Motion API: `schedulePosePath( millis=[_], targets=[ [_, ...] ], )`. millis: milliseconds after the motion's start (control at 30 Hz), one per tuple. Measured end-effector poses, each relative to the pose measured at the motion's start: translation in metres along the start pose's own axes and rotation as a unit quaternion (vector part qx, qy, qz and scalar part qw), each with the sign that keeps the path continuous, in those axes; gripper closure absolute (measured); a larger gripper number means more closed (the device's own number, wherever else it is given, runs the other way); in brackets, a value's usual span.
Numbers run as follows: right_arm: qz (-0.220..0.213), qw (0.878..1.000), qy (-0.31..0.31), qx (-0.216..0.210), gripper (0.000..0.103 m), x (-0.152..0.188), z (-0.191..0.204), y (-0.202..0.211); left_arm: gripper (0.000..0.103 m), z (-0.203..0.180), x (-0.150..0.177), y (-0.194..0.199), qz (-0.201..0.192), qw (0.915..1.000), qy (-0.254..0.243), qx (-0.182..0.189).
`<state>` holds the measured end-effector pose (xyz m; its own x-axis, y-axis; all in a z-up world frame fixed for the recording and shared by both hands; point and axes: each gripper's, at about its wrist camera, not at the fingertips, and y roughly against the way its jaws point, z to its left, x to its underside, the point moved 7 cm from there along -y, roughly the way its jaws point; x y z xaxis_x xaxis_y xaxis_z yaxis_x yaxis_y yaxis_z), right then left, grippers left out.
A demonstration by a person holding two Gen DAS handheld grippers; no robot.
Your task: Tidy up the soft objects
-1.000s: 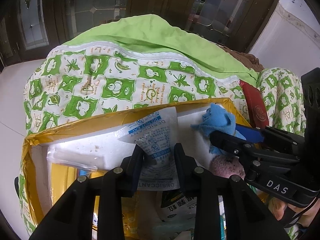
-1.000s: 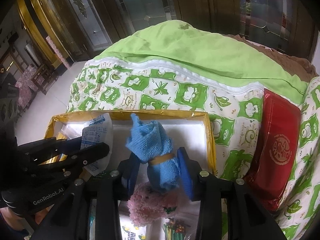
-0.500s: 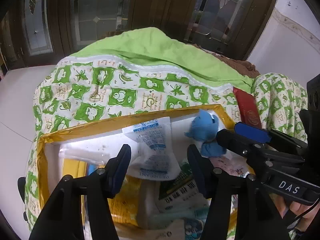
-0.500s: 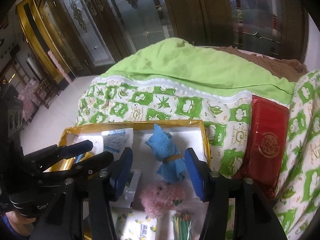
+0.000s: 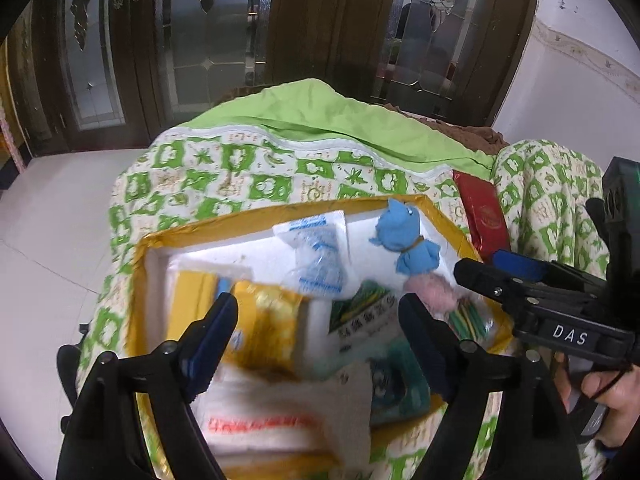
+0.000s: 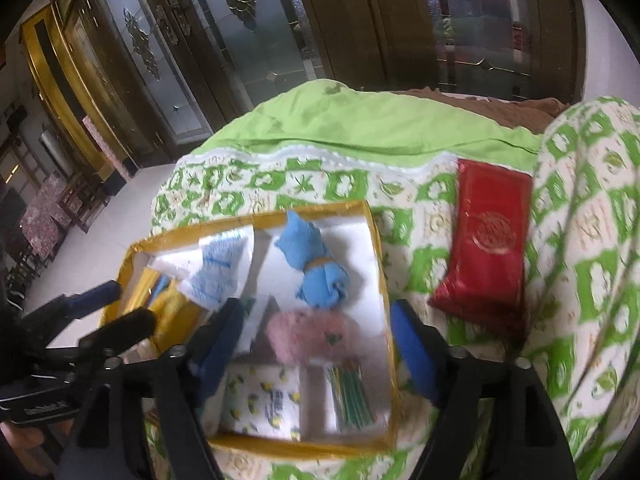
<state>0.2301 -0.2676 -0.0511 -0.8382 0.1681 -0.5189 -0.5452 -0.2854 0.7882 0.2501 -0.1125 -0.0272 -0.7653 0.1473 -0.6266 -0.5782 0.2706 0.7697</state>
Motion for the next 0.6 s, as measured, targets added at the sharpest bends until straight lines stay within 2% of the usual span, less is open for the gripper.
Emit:
schedulePosePath(
  millis=[133,300,500,600],
  targets=[
    [-0.002,1.0,0.004,0.011,0.014,0.014,0.0,0.011,0.016,0.008,0.013,0.02,-0.016,0.9995,0.004,-0.028],
    [-0.007,1.0,0.022,0.013,0.01,0.036,0.008,0.03,0.012,0.02,0.033,0.047,-0.038,0.9976,0.036,-0.046],
    [-0.018,0.998,0.053,0.009,0.007,0.063,0.026,0.049,0.011,0.028,0.063,0.065,-0.042,0.9954,0.056,-0.065],
    [-0.031,0.997,0.065,0.012,0.001,0.07,0.033,0.059,0.011,0.029,0.078,0.073,-0.042,0.9945,0.057,-0.078]
  ],
)
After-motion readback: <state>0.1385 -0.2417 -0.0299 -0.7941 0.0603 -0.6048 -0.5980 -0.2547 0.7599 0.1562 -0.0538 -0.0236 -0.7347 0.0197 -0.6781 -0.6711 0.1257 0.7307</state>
